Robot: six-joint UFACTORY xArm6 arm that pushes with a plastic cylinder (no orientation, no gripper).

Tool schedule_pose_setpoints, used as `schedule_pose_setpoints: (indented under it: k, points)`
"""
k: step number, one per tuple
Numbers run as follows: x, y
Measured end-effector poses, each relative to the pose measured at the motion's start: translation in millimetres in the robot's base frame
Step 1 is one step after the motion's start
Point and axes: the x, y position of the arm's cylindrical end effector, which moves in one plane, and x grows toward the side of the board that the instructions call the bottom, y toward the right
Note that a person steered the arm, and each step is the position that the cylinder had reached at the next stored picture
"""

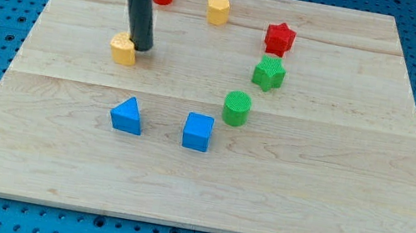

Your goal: Place the yellow heart at the top side of the blue triangle

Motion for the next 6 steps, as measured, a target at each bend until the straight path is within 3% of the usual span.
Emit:
schedule_pose_setpoints:
  k: [1,2,3,4,5,6]
  points:
    - [4,-39]
    - [54,-25]
    - [72,-22]
    - [28,-27]
    - [7,-81]
    - [57,-91]
